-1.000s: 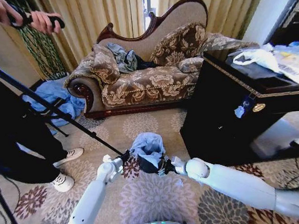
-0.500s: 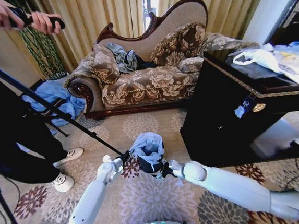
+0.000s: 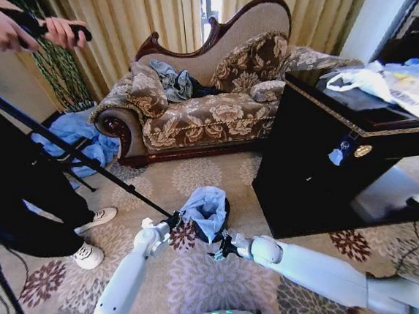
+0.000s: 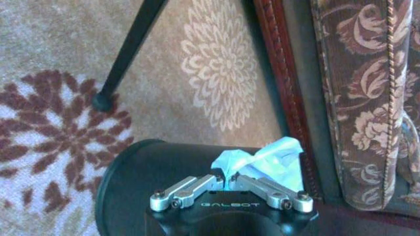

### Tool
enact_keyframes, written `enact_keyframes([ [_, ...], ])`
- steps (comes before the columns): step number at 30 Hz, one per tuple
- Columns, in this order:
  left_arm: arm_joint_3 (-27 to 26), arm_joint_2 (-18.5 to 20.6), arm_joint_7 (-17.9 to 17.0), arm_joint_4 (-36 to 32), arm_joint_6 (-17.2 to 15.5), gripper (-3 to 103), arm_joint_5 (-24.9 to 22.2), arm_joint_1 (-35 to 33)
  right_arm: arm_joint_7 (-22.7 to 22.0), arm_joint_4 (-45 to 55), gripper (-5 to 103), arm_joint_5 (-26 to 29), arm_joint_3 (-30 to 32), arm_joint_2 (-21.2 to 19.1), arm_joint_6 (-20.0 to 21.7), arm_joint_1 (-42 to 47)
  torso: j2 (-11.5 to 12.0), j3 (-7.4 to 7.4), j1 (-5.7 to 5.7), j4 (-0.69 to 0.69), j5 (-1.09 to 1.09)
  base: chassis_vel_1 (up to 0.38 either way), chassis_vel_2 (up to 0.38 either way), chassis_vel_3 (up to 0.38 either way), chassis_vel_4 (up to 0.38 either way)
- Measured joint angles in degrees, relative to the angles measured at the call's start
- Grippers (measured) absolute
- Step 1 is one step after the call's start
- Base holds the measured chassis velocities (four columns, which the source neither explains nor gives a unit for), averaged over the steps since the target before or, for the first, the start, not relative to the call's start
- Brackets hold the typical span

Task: Place a garbage bag over the trash bin.

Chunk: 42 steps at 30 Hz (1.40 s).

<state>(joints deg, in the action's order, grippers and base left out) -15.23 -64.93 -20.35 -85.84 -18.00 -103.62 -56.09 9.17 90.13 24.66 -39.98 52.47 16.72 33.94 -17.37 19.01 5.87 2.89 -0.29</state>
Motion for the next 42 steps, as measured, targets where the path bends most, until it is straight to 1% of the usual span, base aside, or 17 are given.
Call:
enact_keyframes([
  [9, 0.67, -1.00, 0.61, 3.72, -0.01, 0, 1.11, 2.47, 0.52, -4.91, 93, -3.13, 1.71, 2.65, -1.65, 1.58, 0.00, 0.00, 0.00, 0.00, 0.00, 0.000, 0.000, 0.000, 0.000],
  [15, 0.84, -1.19, 0.78, 4.80, 0.00, 0, 1.29, 3.36, 0.46, -5.05, 93, -3.31, 2.73, 1.91, -1.96, 2.22, 0.00, 0.00, 0.00, -0.01, 0.02, 0.000, 0.000, 0.000, 0.000],
  [17, 0.88, -1.26, 0.80, 4.75, 0.00, 0, 1.29, 3.35, 0.11, -2.24, 93, -2.25, 3.02, -0.65, -1.19, 2.37, 0.00, 0.00, 0.00, -0.01, 0.02, 0.000, 0.000, 0.000, 0.000],
  [18, 0.94, -1.37, 0.80, 4.66, 0.01, 0, 1.29, 3.28, -0.12, 0.00, 93, -1.48, 3.01, -2.80, -0.70, 2.35, 0.00, 0.00, 0.00, -0.01, 0.02, 0.000, 0.000, 0.000, 0.000],
  [19, 0.94, -1.37, 0.80, 4.66, 0.01, 0, 1.29, 3.28, -0.12, 0.00, 93, -1.48, 3.01, -2.80, -0.70, 2.35, 0.00, 0.00, 0.00, -0.01, 0.02, 0.000, 0.000, 0.000, 0.000],
  [20, 1.01, -1.46, 0.80, 4.62, 0.01, 0, 1.32, 3.23, -0.29, 1.94, 89, -0.76, 2.94, -4.69, -0.24, 2.30, 0.00, 0.00, 0.00, 0.00, 0.01, 0.000, 0.000, 0.000, 0.000],
  [22, 1.12, -1.76, 0.84, 4.59, 0.00, 0, 1.46, 3.18, -0.73, 7.22, 93, 1.03, 3.09, -9.55, 0.46, 2.14, 0.00, 0.00, 0.00, 0.02, -0.01, 0.000, 0.000, 0.000, 0.000],
  [23, 1.14, -1.84, 0.87, 4.60, 0.00, 0, 1.54, 3.17, -0.89, 8.83, 93, 1.62, 3.35, -10.79, 0.57, 2.15, 0.00, 0.00, 0.00, 0.02, 0.01, 0.000, 0.000, 0.000, 0.000],
  [25, 1.14, -1.92, 0.87, 4.61, 0.01, 0, 1.60, 3.15, -1.12, 10.23, 93, 2.14, 3.60, -11.68, 0.67, 2.19, 0.00, 0.00, 0.00, 0.02, 0.01, 0.000, 0.000, 0.000, 0.000],
  [26, 1.16, -2.18, 0.93, 4.61, 0.01, 0, 1.80, 3.06, -1.89, 13.87, 93, 3.72, 3.98, -13.18, 1.19, 2.31, 0.00, 0.00, 0.00, 0.01, 0.00, 0.000, 0.000, 0.000, 0.000],
  [31, 1.20, -2.50, 0.96, 4.62, 0.02, 0, 2.18, 2.87, -3.42, 17.26, 93, 5.58, 3.67, -12.90, 2.33, 2.52, 0.00, 0.00, 0.00, -0.01, 0.00, 0.000, 0.000, 0.000, 0.000],
  [33, 1.21, -2.60, 0.98, 4.69, 0.04, 0, 2.44, 2.72, -5.39, 17.94, 94, 6.51, 2.84, -10.61, 2.80, 2.71, 0.00, 0.00, 0.00, 0.00, 0.02, 0.000, 0.000, 0.000, 0.000],
  [35, 1.19, -2.61, 0.98, 4.69, 0.05, 0, 2.47, 2.68, -5.59, 17.87, 95, 6.60, 2.77, -9.98, 2.84, 2.70, 0.00, 0.00, 0.00, 0.00, 0.01, 0.000, 0.000, 0.000, 0.000],
  [37, 1.11, -2.60, 0.98, 4.60, 0.06, 0, 2.56, 2.53, -5.92, 16.73, 96, 6.63, 2.33, -7.87, 2.82, 2.12, 0.00, 0.00, 0.00, 0.00, 0.01, 0.000, 0.000, 0.000, 0.000],
  [40, 1.08, -2.61, 0.98, 4.56, 0.08, 0, 2.68, 2.43, -6.18, 15.53, 96, 6.48, 1.65, -6.23, 2.64, 1.21, 0.00, 0.00, 0.00, 0.00, 0.00, 0.000, 0.000, 0.000, 0.000],
  [41, 1.08, -2.68, 0.98, 4.55, 0.10, 0, 2.81, 2.36, -6.26, 14.81, 99, 6.34, 1.21, -5.26, 2.52, 0.66, 0.00, 0.00, 0.00, 0.00, 0.01, 0.000, 0.000, 0.000, 0.000],
  [42, 1.06, -2.80, 0.97, 4.49, 0.12, 0, 2.90, 2.31, -6.36, 14.09, 98, 6.23, 0.97, -4.22, 2.44, 0.21, 0.00, 0.00, 0.00, 0.00, 0.00, 0.000, 0.000, 0.000, 0.000],
])
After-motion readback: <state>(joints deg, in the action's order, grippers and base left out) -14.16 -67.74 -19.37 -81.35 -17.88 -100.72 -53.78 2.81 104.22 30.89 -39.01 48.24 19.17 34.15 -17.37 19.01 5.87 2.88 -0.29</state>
